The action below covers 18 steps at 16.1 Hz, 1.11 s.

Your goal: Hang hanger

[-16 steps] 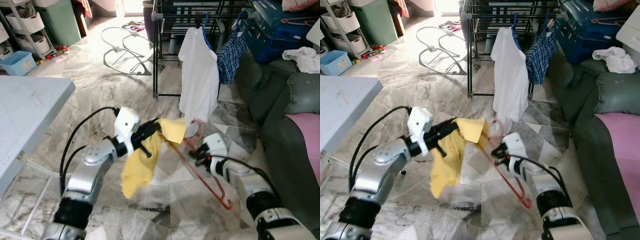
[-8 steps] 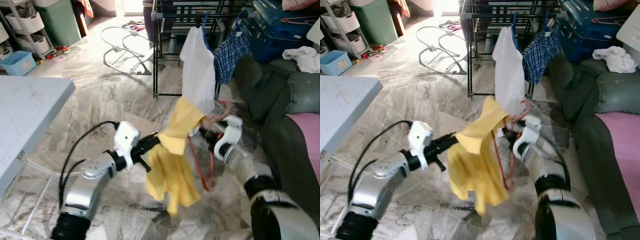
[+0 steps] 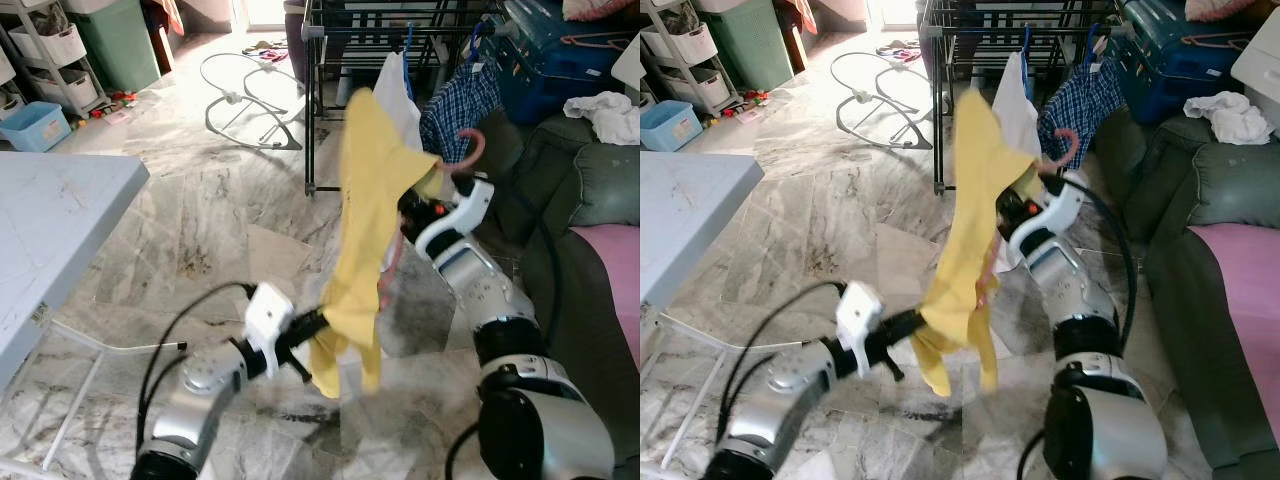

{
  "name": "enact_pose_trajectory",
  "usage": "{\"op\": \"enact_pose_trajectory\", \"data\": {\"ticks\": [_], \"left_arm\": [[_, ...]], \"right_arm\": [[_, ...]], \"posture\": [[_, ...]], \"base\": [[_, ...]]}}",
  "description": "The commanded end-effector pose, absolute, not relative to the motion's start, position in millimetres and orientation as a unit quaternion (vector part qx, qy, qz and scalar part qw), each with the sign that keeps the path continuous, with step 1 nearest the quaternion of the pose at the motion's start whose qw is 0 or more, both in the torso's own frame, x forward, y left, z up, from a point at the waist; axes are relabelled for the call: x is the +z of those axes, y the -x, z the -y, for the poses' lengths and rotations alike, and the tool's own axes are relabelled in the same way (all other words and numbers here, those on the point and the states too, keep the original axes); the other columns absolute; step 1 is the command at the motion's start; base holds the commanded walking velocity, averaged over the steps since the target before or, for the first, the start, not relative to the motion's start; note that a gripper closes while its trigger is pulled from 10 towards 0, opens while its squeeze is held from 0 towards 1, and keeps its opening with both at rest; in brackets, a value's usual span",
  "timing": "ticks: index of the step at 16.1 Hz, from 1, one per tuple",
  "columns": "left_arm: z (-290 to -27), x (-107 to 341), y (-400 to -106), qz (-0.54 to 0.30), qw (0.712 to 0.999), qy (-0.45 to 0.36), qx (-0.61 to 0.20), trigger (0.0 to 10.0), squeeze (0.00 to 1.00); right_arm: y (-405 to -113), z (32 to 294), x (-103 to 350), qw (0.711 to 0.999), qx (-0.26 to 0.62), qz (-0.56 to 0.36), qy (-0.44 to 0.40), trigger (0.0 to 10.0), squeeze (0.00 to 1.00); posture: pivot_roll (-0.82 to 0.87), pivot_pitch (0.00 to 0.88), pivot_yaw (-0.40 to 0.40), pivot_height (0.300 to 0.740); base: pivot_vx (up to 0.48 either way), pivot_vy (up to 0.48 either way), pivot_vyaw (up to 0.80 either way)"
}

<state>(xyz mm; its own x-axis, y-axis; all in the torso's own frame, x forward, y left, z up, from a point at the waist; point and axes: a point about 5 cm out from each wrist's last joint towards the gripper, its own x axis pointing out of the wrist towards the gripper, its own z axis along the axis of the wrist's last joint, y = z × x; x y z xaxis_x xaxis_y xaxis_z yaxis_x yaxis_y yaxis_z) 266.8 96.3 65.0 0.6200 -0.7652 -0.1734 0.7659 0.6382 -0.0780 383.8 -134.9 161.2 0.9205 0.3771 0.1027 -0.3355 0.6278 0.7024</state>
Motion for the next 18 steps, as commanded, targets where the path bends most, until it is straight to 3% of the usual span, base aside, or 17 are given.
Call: {"op": "enact_pose_trajectory", "data": {"ticks": [1, 3, 4, 5, 9, 13, 18], "left_arm": [[-99.1, 48.9, -259.6, -0.125, 0.897, -0.018, -0.423, 10.0, 0.00], [-99.4, 43.9, -258.8, -0.130, 0.898, -0.031, -0.419, 10.0, 0.00], [-101.2, 37.7, -261.1, -0.134, 0.905, -0.046, -0.401, 10.0, 0.04], [-99.7, 37.5, -262.2, -0.131, 0.907, -0.046, -0.399, 10.0, 0.97], [-91.5, 36.4, -262.5, -0.128, 0.900, -0.028, -0.416, 10.0, 1.00], [-87.2, 39.5, -262.9, -0.106, 0.897, -0.069, -0.423, 10.0, 1.00], [-110.1, 67.3, -269.8, -0.055, 0.899, -0.109, -0.421, 10.0, 1.00]], "right_arm": [[-389.0, 133.7, 194.0, 0.893, 0.226, 0.036, -0.388, 10.0, 0.00], [-387.0, 128.2, 197.1, 0.892, 0.247, 0.040, -0.376, 10.0, 0.00], [-375.4, 110.1, 199.8, 0.899, 0.314, 0.050, -0.300, 10.0, 0.00], [-368.0, 100.9, 198.3, 0.907, 0.340, 0.064, -0.241, 10.0, 0.00], [-358.4, 88.8, 194.2, 0.909, 0.371, 0.072, -0.175, 10.0, 0.00], [-348.0, 84.2, 187.9, 0.915, 0.383, 0.090, -0.090, 10.0, 0.00], [-336.1, 95.1, 156.2, 0.921, 0.384, 0.070, -0.008, 10.0, 0.00]], "posture": [[-0.10, 0.053, 0.014, 0.740], [-0.10, 0.054, 0.013, 0.740], [-0.11, 0.054, 0.011, 0.740], [-0.11, 0.054, 0.010, 0.740], [-0.12, 0.055, 0.010, 0.740], [-0.12, 0.054, 0.011, 0.740], [-0.10, 0.058, 0.014, 0.740]], "base": [[0.000, 0.000, 0.00], [0.000, 0.000, 0.00], [0.000, 0.000, 0.00], [0.000, 0.000, 0.00], [0.000, 0.000, 0.00], [0.000, 0.000, 0.00], [0.000, 0.000, 0.00]]}}
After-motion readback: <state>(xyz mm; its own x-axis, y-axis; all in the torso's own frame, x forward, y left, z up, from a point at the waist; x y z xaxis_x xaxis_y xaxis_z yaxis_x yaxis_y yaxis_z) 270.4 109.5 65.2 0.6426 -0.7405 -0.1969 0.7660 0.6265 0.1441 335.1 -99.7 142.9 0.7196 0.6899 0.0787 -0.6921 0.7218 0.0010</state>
